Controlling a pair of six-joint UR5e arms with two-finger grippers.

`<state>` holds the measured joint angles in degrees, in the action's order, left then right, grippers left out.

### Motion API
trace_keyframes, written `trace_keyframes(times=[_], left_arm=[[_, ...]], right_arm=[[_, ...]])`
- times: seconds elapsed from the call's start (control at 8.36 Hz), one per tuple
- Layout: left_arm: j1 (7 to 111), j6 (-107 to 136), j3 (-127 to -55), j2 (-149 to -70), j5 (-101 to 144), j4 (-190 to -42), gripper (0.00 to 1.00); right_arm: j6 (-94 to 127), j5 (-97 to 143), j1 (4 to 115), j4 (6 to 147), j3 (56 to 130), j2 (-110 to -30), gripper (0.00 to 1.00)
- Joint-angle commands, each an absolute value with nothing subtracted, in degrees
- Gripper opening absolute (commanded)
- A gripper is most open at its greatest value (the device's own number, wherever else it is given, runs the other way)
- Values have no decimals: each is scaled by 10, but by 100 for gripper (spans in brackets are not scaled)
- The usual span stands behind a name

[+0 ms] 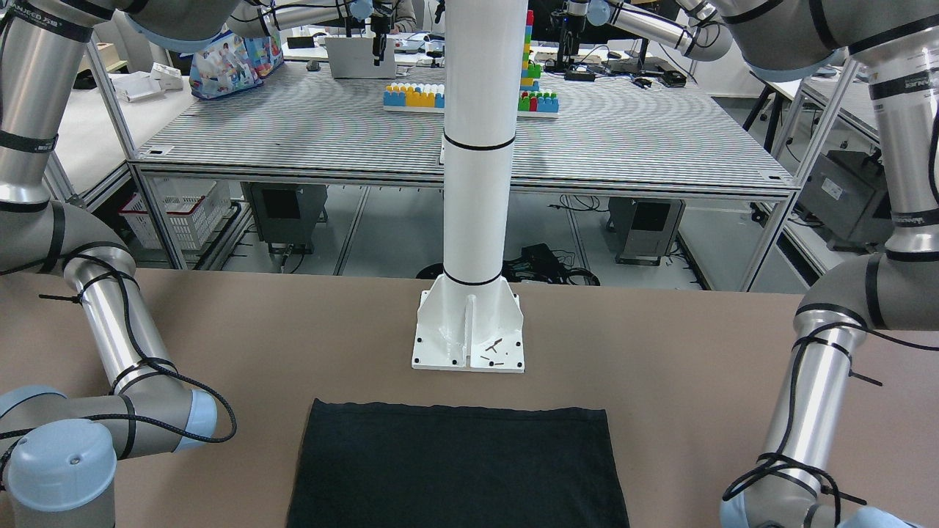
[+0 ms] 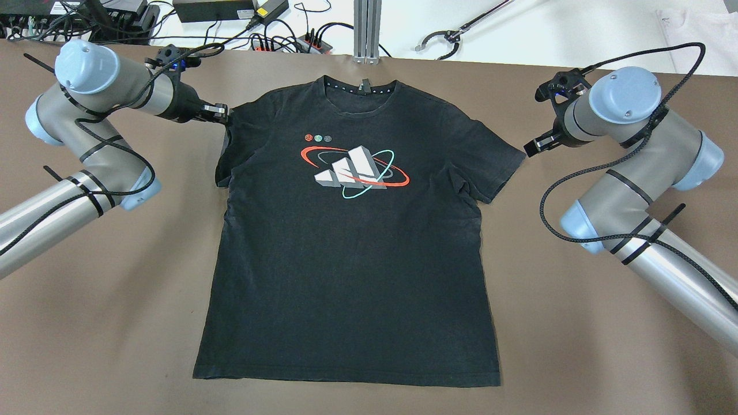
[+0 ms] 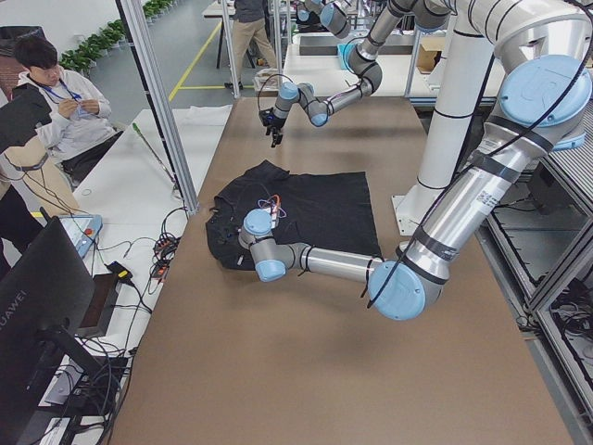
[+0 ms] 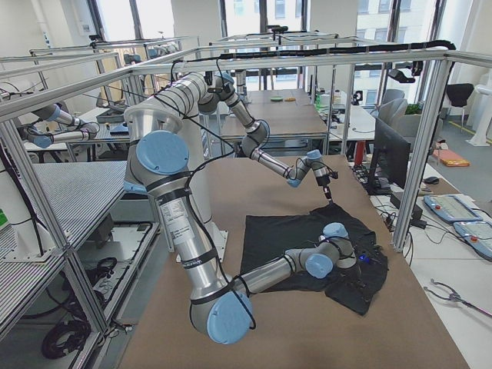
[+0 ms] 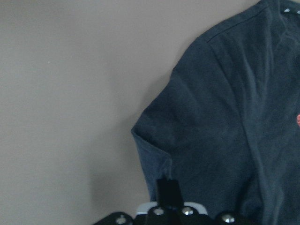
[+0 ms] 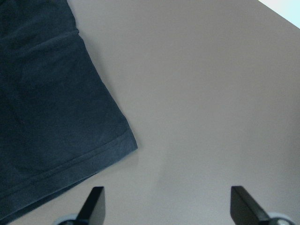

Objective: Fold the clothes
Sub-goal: 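Grasp the sleeve nearest the left gripper and fold it onto the shirt's center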

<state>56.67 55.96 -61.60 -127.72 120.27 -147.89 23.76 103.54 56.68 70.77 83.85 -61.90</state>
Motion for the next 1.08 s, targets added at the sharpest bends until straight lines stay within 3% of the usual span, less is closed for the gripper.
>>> trace_keyframes(times=[0.0,0.36,0.96], left_arm=[[514,649,-628,-1316,1140,-1472,0],[470,676,-625,-1376,1069,-1396,0],[410,703,-603,-1398,976,-1382,0]], right_arm=[[244,1035,566,702,838,-618,94],[244,1035,566,702,837,-618,94],[244,1035,563,702,837,-618,94]])
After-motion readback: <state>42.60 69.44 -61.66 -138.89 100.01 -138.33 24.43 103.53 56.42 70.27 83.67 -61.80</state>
